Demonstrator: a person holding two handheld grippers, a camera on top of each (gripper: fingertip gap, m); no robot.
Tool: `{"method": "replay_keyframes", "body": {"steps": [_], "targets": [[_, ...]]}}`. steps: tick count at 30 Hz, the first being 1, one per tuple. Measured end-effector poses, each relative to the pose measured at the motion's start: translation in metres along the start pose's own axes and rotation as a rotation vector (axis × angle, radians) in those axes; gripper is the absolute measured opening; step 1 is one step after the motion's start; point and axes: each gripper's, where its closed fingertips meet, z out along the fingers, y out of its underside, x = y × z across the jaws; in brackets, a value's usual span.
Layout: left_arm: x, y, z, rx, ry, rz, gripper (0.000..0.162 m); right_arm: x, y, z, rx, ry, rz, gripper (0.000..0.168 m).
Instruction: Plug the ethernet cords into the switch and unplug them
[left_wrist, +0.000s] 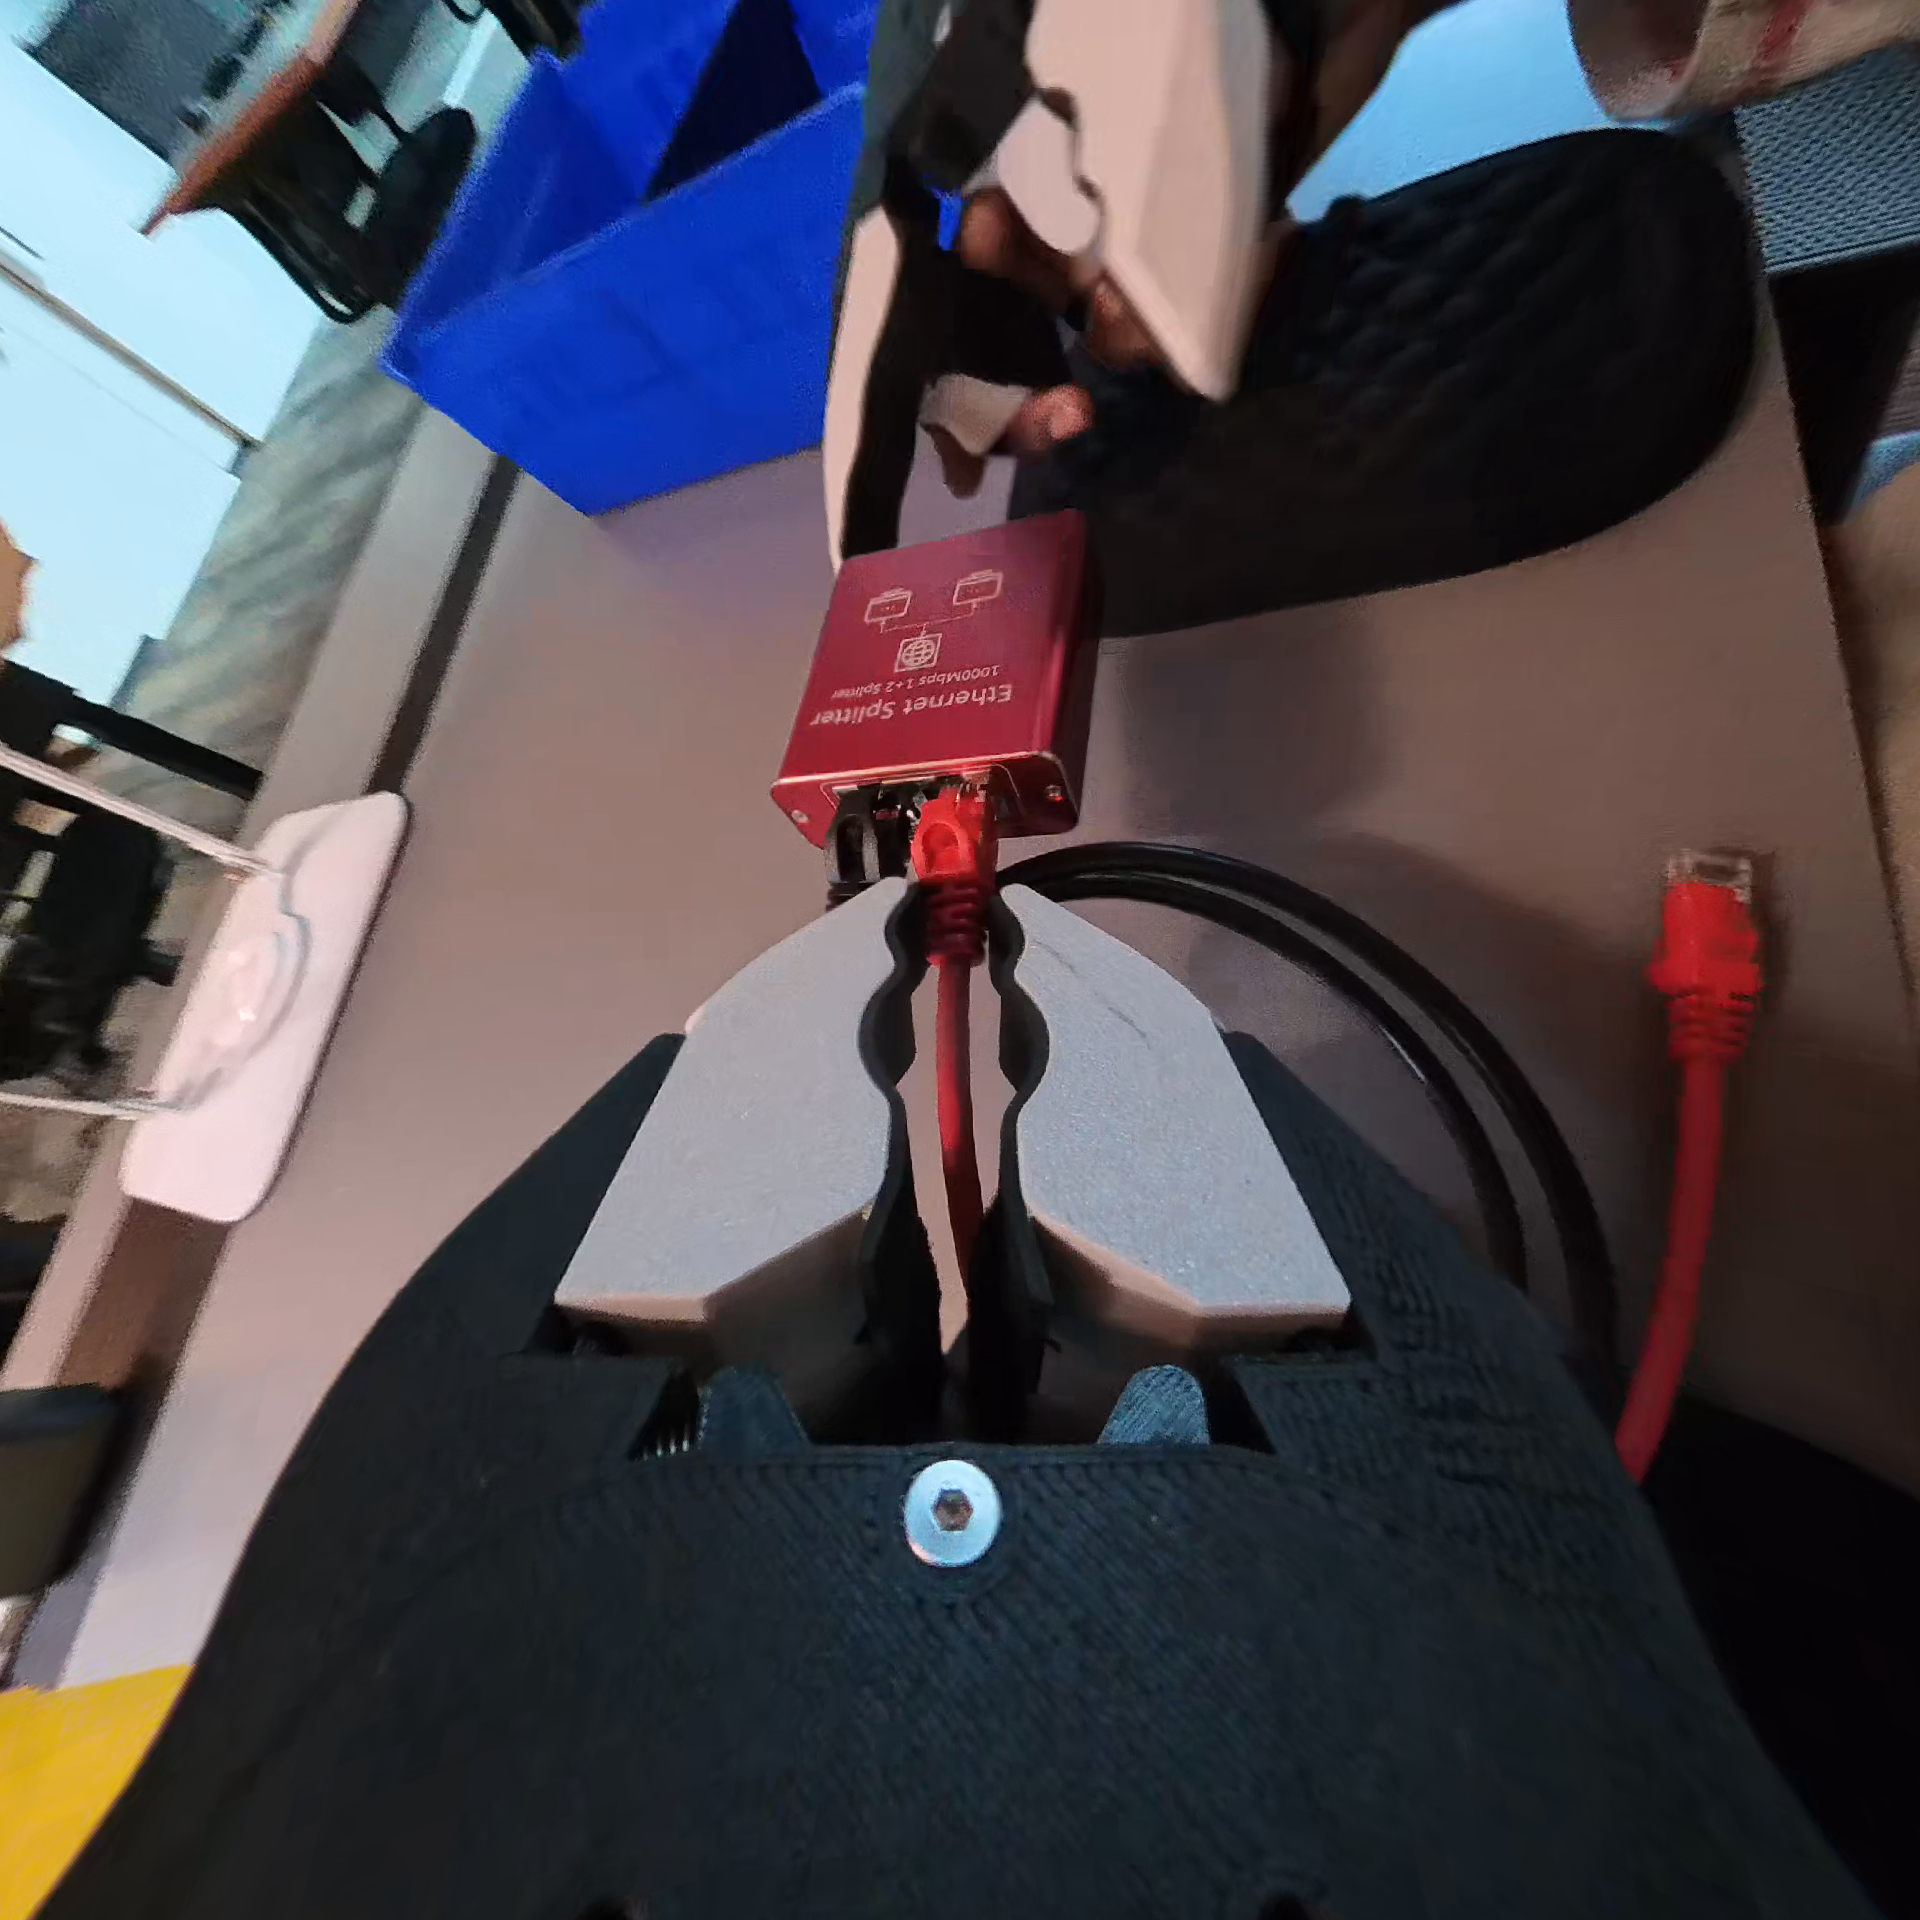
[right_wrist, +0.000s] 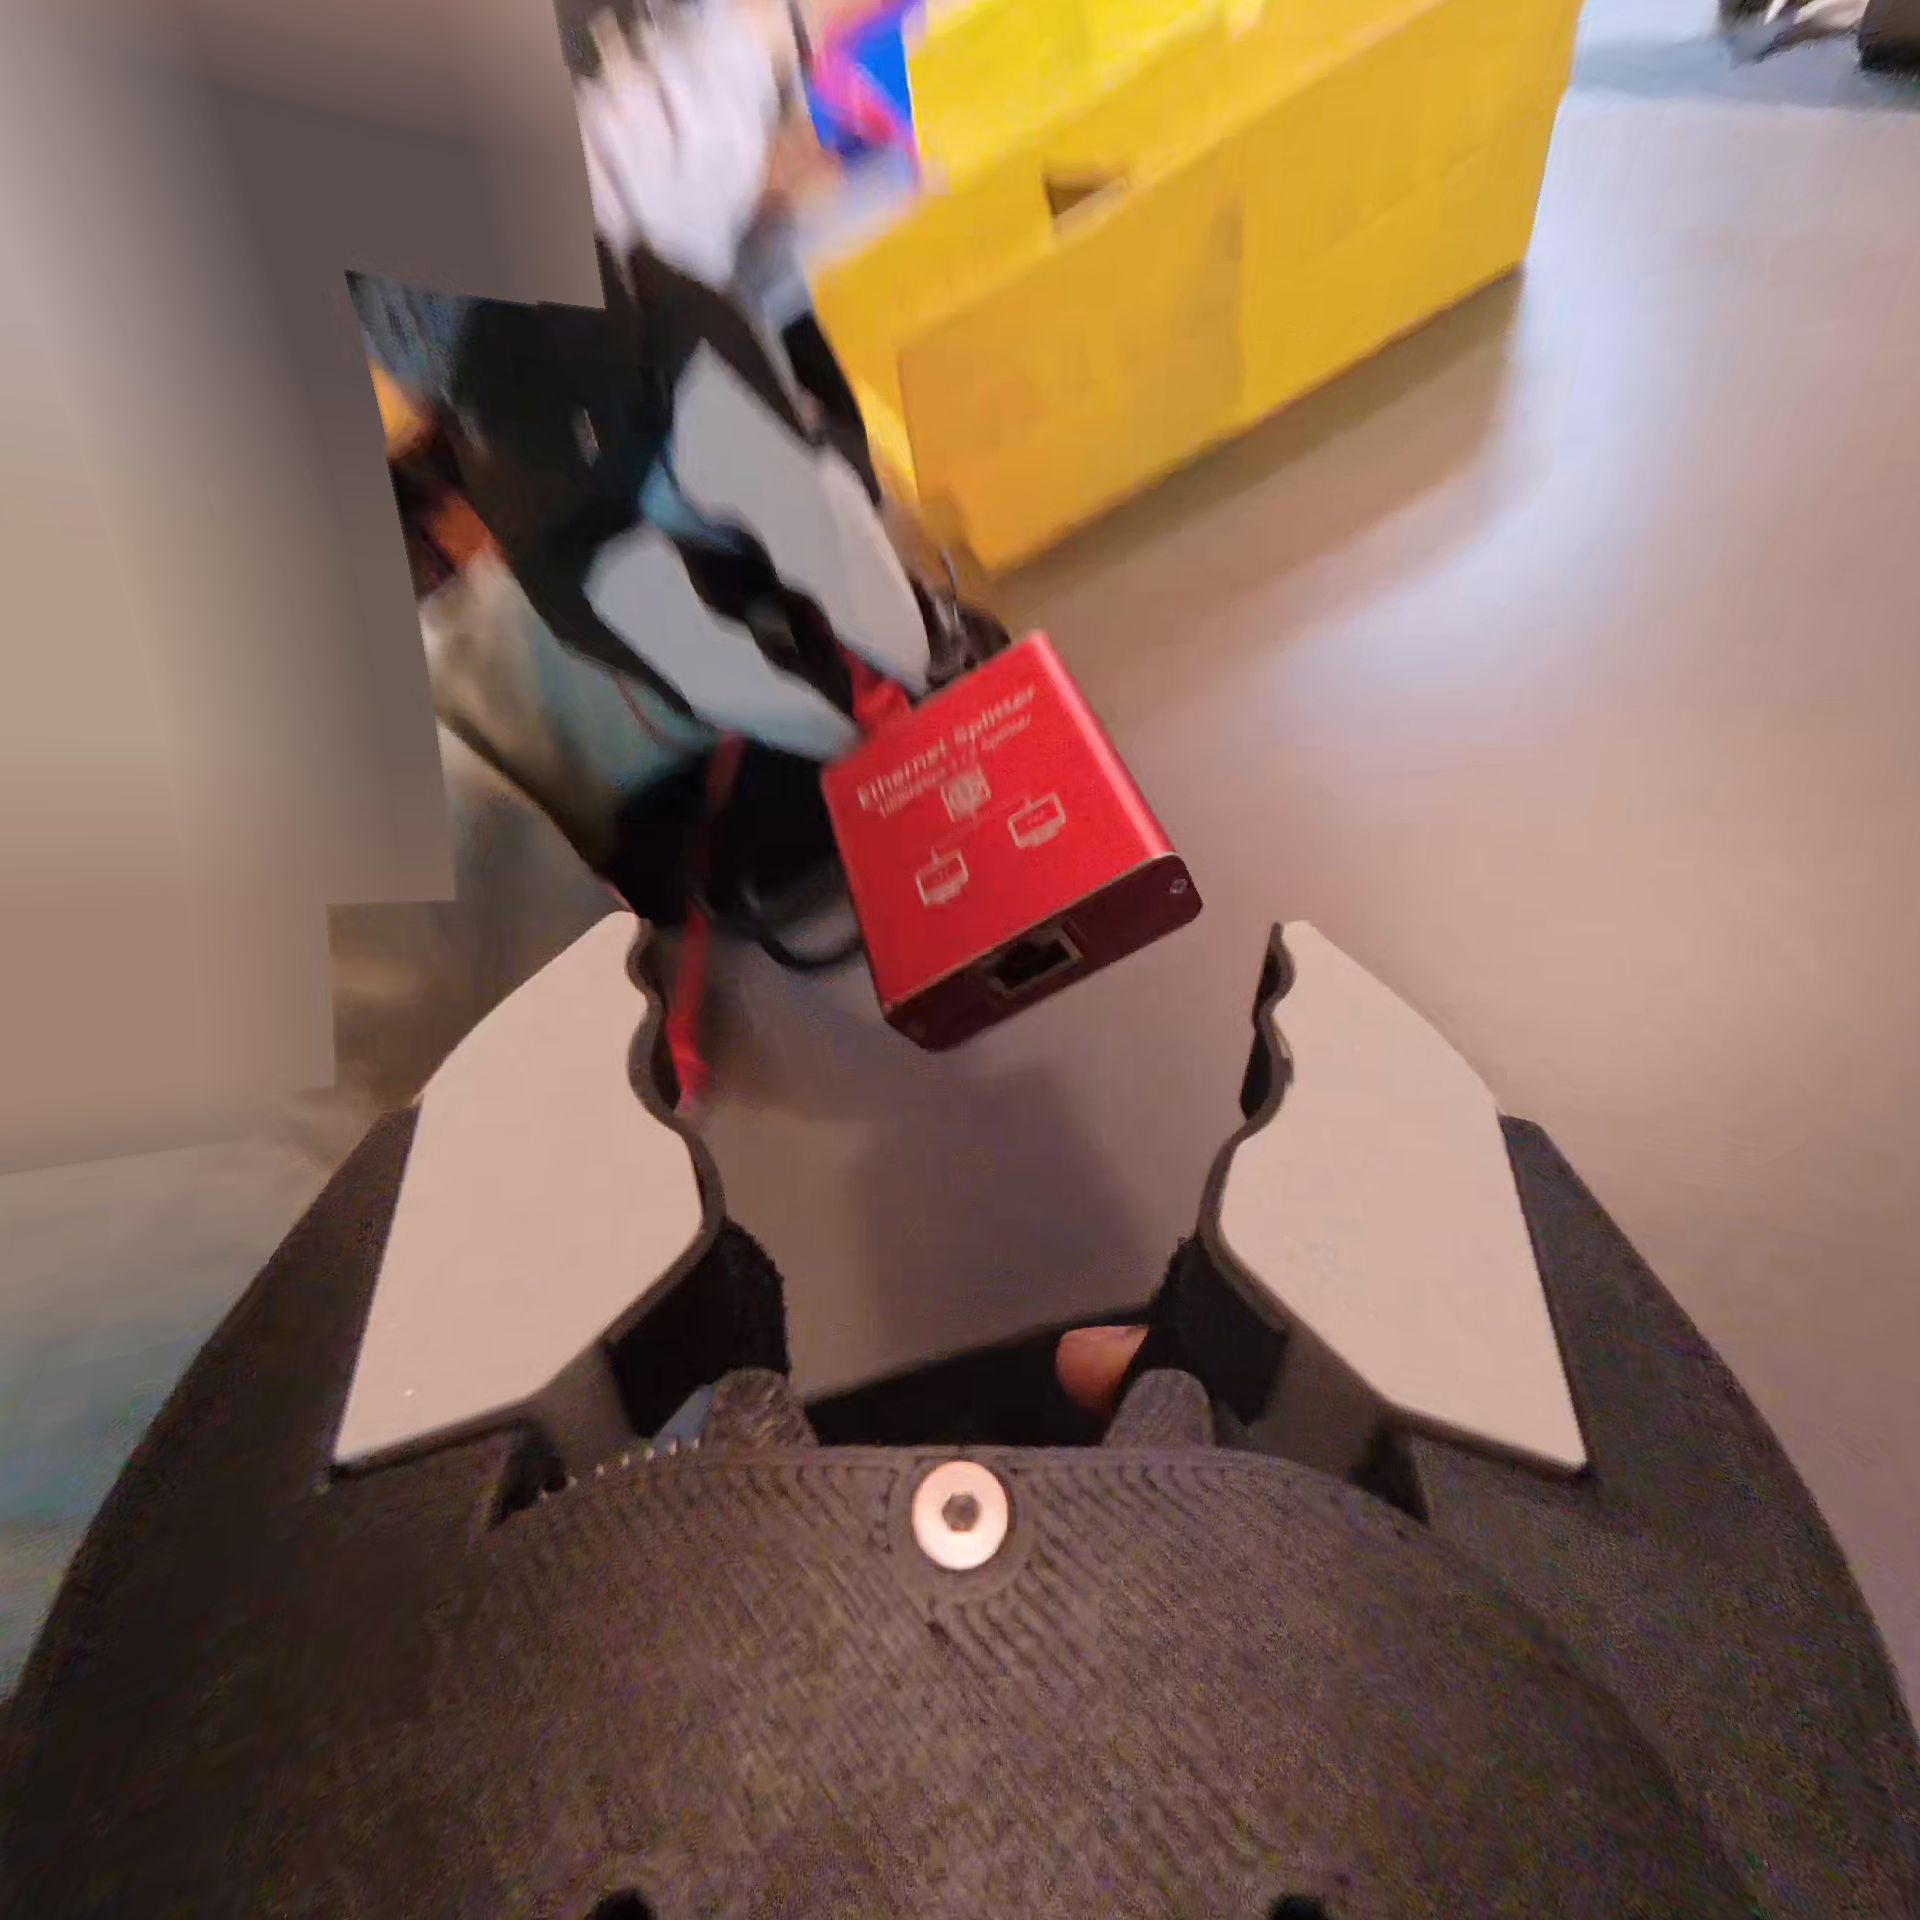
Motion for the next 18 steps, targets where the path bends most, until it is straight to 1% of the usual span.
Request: {"method": "replay_keyframes", "body": {"steps": [1,2,3,4,5,7,8,9,10,11,18], "targets": [[-0.003,-0.002,-0.003,0.006,-0.036,0.025,0.011,0.001,-0.011,-0.003,0.081,-0.033,0.106,0.101],[-0.006,-0.004,-0.005,0.009,-0.074,0.054,0.011,0.002,-0.02,-0.006,0.148,-0.065,0.218,0.098],[-0.008,-0.006,-0.008,0.014,-0.105,0.079,0.011,0.003,-0.026,-0.007,0.198,-0.101,0.323,0.091],[-0.009,-0.008,-0.01,0.021,-0.127,0.099,0.011,0.002,-0.032,-0.008,0.241,-0.145,0.401,0.088],[-0.009,-0.01,-0.011,0.032,-0.141,0.117,0.011,-0.001,-0.035,-0.006,0.266,-0.19,0.454,0.082],[-0.009,-0.015,-0.014,0.061,-0.157,0.14,0.011,-0.006,-0.037,0.002,0.261,-0.252,0.529,0.073],[-0.008,-0.017,-0.014,0.071,-0.157,0.148,0.011,-0.01,-0.038,0.006,0.256,-0.284,0.544,0.065],[-0.007,-0.017,-0.014,0.073,-0.152,0.157,0.011,-0.013,-0.039,0.01,0.249,-0.303,0.561,0.054],[-0.006,-0.019,-0.015,0.081,-0.152,0.168,0.011,-0.014,-0.038,0.015,0.235,-0.307,0.564,0.038],[-0.006,-0.02,-0.017,0.076,-0.154,0.179,0.011,-0.015,-0.037,0.017,0.224,-0.307,0.546,0.029],[0.0,-0.013,-0.02,-0.021,-0.129,0.274,0.01,-0.023,-0.032,0.02,0.114,-0.201,0.442,0.028]]}}
